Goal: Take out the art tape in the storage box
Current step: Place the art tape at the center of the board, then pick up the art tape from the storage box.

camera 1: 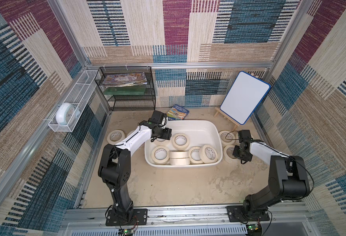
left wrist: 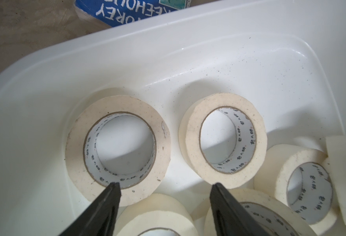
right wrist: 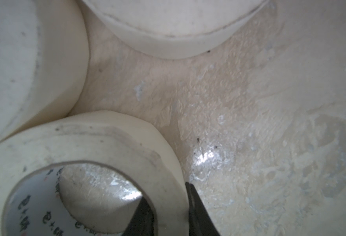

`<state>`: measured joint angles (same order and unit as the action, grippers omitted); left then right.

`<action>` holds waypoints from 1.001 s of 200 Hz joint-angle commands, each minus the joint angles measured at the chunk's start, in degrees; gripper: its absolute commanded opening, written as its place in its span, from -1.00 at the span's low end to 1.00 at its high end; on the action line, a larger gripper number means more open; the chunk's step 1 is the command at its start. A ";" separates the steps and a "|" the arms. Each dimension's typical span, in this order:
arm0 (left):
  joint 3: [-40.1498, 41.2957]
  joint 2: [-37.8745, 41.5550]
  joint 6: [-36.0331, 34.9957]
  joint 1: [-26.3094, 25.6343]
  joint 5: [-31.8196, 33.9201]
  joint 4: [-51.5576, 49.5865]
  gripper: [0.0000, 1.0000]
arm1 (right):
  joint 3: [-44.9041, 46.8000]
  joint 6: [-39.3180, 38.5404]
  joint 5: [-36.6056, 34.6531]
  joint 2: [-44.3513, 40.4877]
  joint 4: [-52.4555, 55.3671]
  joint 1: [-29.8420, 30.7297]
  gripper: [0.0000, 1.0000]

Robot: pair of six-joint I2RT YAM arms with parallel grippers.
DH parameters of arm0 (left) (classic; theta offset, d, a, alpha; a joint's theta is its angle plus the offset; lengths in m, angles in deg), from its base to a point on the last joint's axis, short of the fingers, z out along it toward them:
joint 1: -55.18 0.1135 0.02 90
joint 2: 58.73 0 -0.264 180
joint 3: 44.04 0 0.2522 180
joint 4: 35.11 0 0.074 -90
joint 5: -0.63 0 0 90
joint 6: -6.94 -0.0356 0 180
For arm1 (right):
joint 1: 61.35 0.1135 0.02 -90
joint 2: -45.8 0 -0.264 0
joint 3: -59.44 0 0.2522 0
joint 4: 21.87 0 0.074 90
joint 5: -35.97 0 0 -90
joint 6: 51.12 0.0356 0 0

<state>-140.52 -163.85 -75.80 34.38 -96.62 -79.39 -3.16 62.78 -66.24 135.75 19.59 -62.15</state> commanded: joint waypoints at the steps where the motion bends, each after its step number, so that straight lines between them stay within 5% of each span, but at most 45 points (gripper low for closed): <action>1: -0.24 0.36 -0.50 0.22 0.92 0.64 0.50 | 0.41 -0.61 -0.11 0.06 -0.77 0.07 -0.26; 47: -1.52 -0.39 -0.55 0.23 1.26 0.05 0.51 | -3.30 -1.65 -1.84 -4.96 4.60 2.48 0.20; 118: -6.04 -7.03 2.36 -0.44 0.72 -0.89 0.30 | -11.98 -3.13 -5.50 -6.01 10.78 14.55 0.21; 200: -11.72 -14.69 2.13 -2.41 7.48 -2.82 0.26 | -12.25 -5.22 -3.37 -8.27 9.60 15.45 0.20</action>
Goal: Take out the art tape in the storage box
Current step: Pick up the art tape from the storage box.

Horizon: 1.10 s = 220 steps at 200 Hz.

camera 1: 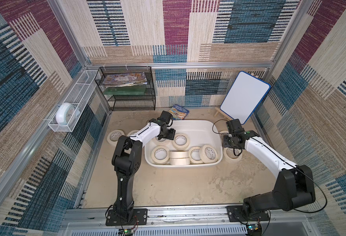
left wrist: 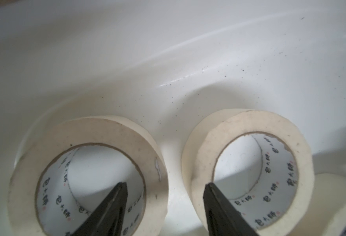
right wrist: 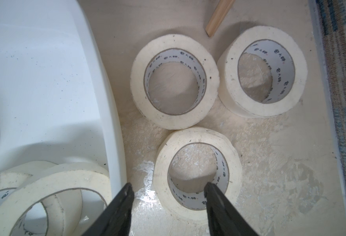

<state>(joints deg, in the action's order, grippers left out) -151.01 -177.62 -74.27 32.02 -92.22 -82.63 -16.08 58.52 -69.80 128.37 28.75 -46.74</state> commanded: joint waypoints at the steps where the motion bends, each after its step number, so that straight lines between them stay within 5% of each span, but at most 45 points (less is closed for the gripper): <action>1: -1.25 -0.95 0.56 -0.05 3.10 0.52 0.25 | 0.76 -0.98 0.16 -0.98 0.42 0.05 0.20; 74: -4.69 -6.56 0.95 -0.03 3.63 0.45 0.04 | -0.55 -4.14 -1.01 -3.34 0.76 0.06 0.17; 131: -7.10 -6.91 0.37 -0.02 3.65 -1.47 -0.68 | -1.66 -5.23 2.75 -2.35 1.53 0.15 0.20; 161: -8.25 -4.03 -0.52 -0.47 3.55 -2.90 -0.88 | -3.08 -5.92 5.72 -2.58 1.09 0.58 0.24; 220: -5.78 11.73 -2.05 -1.89 5.70 -5.49 -0.96 | -14.12 -7.20 9.47 3.45 2.50 6.70 0.54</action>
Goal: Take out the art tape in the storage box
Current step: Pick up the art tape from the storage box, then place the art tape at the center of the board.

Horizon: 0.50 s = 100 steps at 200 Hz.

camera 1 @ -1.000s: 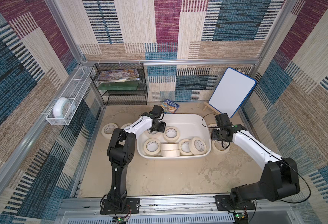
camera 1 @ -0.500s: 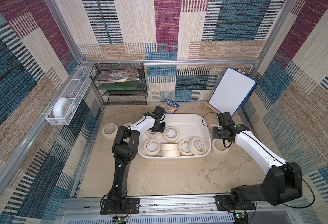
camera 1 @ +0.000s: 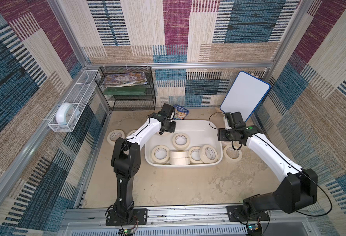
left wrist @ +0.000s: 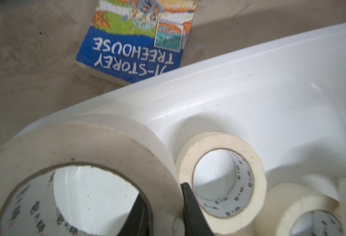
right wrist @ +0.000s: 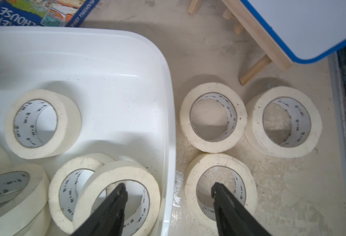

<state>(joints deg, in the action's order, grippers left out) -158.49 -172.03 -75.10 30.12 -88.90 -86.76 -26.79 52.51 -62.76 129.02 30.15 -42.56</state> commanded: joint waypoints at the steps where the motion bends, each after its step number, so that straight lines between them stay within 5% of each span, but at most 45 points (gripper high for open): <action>1: 1.88 6.50 -1.21 0.01 2.49 -1.38 -0.96 | -3.62 -1.25 2.46 2.90 1.11 2.68 0.54; 49: 17.82 26.70 2.33 2.09 8.95 -1.87 -1.00 | -13.80 -3.09 5.58 14.77 1.20 10.23 1.00; 61: 22.77 31.21 4.01 3.81 9.95 -2.43 -1.00 | -16.80 -3.68 6.70 18.11 1.28 11.72 0.98; 100: 38.89 43.88 9.79 17.09 8.45 -2.99 -1.00 | -24.76 -5.26 10.27 25.18 2.47 13.26 0.98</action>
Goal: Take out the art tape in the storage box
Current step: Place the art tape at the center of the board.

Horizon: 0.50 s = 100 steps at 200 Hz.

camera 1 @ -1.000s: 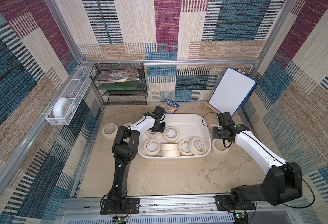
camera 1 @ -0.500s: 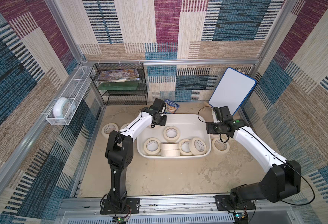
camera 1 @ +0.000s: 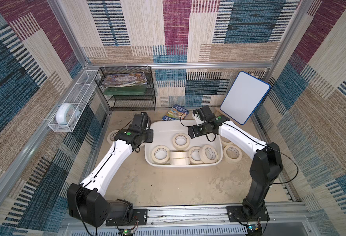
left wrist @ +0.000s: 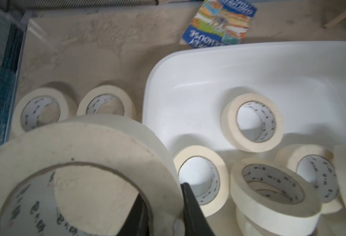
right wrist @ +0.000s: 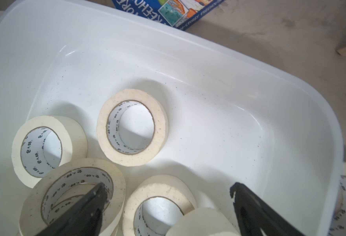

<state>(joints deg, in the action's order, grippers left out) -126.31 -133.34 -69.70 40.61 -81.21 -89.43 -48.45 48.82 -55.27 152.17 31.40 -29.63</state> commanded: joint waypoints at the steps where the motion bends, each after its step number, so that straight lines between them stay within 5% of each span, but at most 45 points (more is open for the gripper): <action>1: 7.03 5.49 4.48 6.93 0.69 -0.23 -1.00 | -3.22 -1.62 2.79 2.11 1.21 0.34 0.98; 32: 14.99 9.23 6.19 18.94 -2.40 1.53 -1.00 | -6.54 -3.71 3.10 4.14 2.58 0.44 0.98; 57: 17.37 3.45 4.95 27.70 -7.90 4.99 -1.00 | -5.94 -3.78 4.83 4.11 2.36 0.42 0.99; 100: 12.52 -12.35 3.60 29.68 -6.42 9.02 -1.00 | 1.73 -3.61 3.74 0.17 -1.00 0.42 0.98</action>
<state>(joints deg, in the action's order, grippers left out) -111.06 -139.79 -65.13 69.99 -87.79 -85.53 -49.02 45.54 -51.57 153.72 32.12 -29.28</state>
